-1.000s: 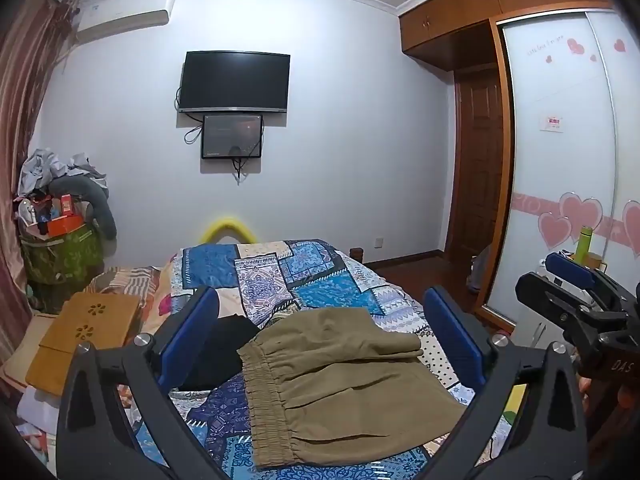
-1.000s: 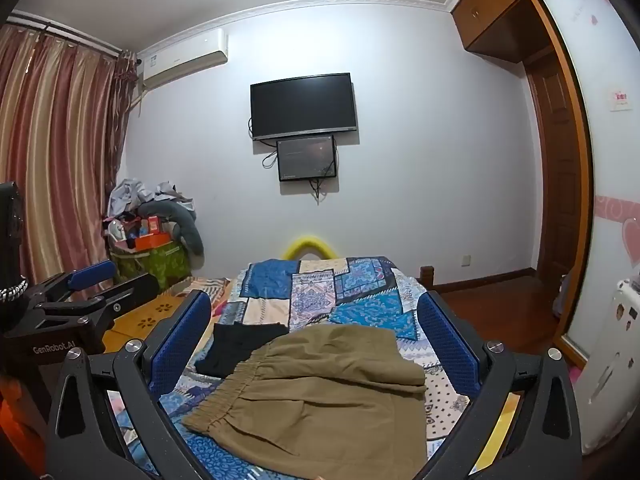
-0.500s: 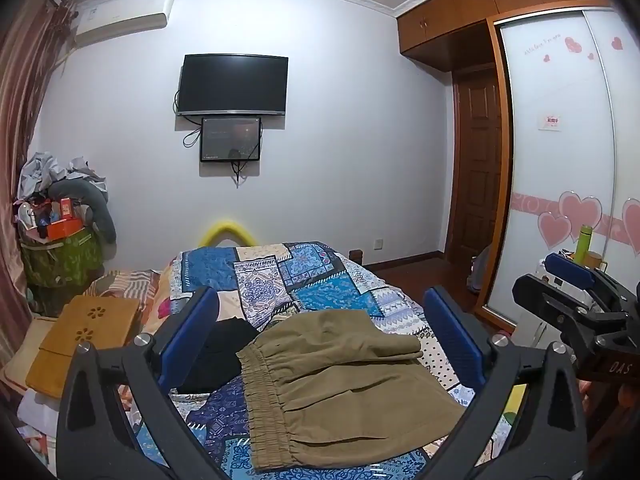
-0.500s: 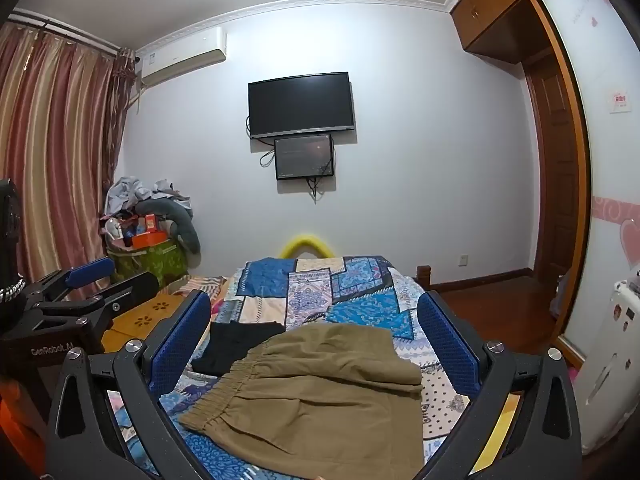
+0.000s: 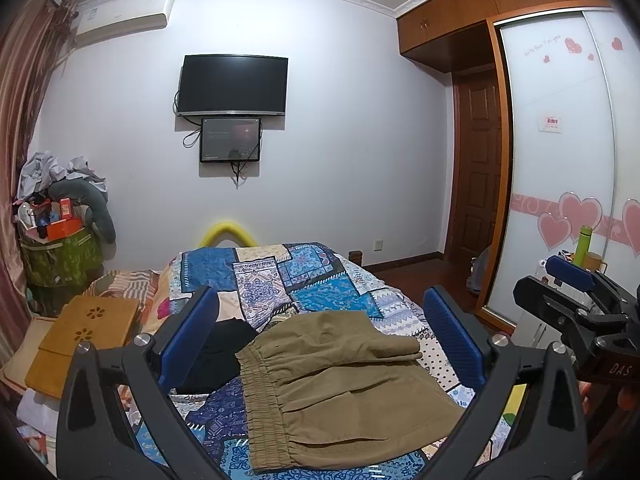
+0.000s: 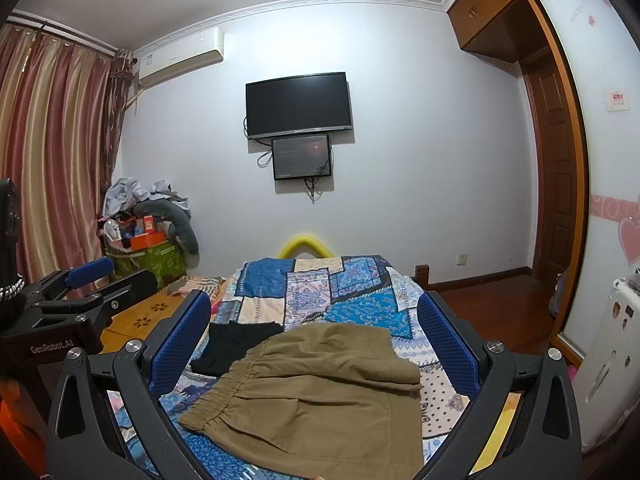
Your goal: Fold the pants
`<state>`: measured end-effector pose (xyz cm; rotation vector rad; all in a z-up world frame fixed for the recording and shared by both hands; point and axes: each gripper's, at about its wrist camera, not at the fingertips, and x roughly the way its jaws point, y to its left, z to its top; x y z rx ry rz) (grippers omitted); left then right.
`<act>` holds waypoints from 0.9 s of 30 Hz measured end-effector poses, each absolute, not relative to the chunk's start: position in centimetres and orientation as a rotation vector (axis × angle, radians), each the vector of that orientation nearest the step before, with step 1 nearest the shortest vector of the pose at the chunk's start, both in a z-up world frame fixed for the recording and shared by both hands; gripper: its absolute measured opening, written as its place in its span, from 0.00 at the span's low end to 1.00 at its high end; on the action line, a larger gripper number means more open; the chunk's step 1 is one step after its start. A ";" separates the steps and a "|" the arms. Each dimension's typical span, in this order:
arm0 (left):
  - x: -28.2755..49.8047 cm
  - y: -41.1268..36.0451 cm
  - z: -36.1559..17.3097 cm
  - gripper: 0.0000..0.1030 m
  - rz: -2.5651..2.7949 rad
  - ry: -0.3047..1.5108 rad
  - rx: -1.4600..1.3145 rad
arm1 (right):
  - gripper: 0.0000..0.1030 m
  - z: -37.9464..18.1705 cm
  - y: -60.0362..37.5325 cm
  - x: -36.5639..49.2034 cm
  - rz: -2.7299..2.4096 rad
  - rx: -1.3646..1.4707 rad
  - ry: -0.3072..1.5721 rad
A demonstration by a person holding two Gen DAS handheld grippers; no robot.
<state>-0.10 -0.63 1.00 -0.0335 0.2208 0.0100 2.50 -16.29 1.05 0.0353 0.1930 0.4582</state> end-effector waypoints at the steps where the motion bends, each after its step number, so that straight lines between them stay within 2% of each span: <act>1: -0.1 -0.7 1.0 1.00 0.009 0.220 -0.033 | 0.99 1.0 -16.3 2.5 0.457 0.037 0.192; 27: 0.2 -0.7 0.5 1.00 0.005 0.224 -0.040 | 0.99 1.4 -16.6 2.0 0.441 0.050 0.201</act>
